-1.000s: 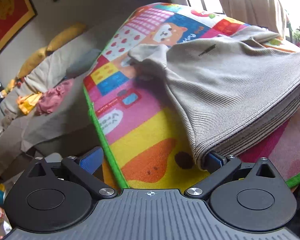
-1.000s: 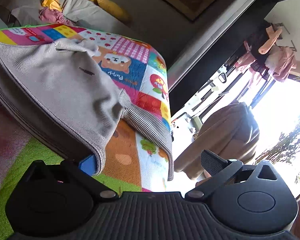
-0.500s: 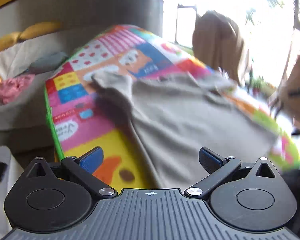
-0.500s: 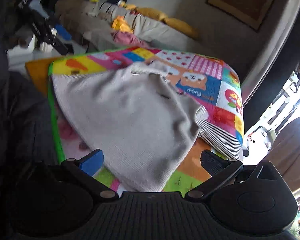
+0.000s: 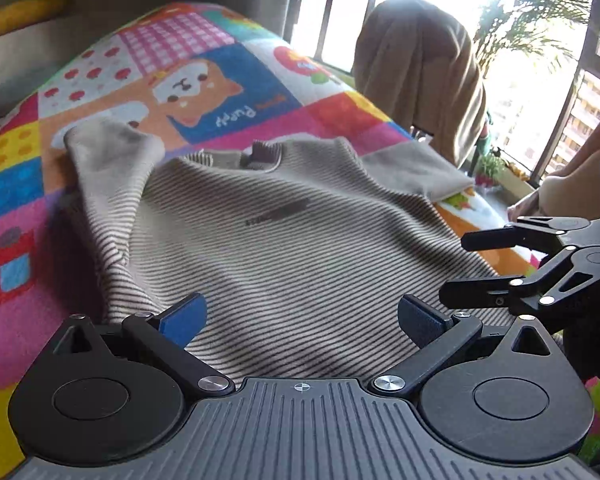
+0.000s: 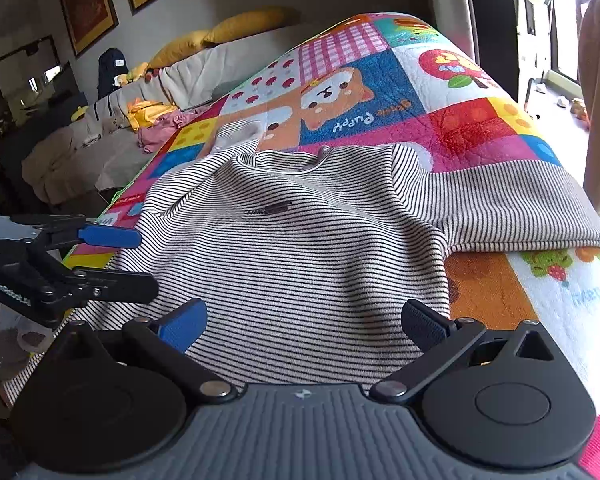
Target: Fold clothes
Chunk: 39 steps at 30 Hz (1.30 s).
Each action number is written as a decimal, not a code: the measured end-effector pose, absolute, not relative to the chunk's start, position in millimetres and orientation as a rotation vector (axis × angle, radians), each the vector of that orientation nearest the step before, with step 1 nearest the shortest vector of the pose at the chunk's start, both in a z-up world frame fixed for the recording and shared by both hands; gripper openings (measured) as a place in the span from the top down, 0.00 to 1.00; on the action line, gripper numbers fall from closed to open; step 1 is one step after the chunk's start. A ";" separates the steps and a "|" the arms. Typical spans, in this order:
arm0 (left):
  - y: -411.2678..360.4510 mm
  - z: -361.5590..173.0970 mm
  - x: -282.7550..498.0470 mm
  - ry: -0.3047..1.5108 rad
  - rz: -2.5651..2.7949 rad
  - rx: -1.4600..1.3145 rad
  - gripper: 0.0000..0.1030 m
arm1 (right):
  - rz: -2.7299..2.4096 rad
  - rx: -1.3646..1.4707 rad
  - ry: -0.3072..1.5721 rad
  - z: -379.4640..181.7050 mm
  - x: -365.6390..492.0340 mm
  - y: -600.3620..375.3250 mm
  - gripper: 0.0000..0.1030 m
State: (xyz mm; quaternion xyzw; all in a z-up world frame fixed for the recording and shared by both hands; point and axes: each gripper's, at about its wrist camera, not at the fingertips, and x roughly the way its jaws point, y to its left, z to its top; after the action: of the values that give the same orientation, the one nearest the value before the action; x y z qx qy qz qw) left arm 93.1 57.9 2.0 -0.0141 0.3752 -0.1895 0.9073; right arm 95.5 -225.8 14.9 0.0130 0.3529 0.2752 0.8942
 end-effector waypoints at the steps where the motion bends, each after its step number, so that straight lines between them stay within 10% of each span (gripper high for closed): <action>1: 62.3 -4.5 98.1 0.807 -0.378 -0.052 0.00 | 0.577 0.037 0.725 13.5 100.0 -224.3 0.00; 13: 65.8 -8.2 90.5 0.804 -0.430 0.071 0.00 | 0.567 0.087 0.708 -8.6 124.8 -213.5 0.00; 18: 70.3 22.2 106.4 0.485 -0.098 0.280 0.00 | 0.556 0.059 0.707 -10.4 123.5 -209.9 0.00; 39: 173.1 -12.5 101.1 0.566 0.359 0.541 0.00 | 0.550 -0.190 0.768 -4.5 123.8 -184.0 0.00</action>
State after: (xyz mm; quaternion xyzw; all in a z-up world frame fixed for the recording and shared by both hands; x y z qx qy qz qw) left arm 101.1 173.1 -12.5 0.2621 0.2742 0.1742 0.9087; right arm 123.8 -184.0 -4.5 -0.0913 0.3691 0.2647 0.8862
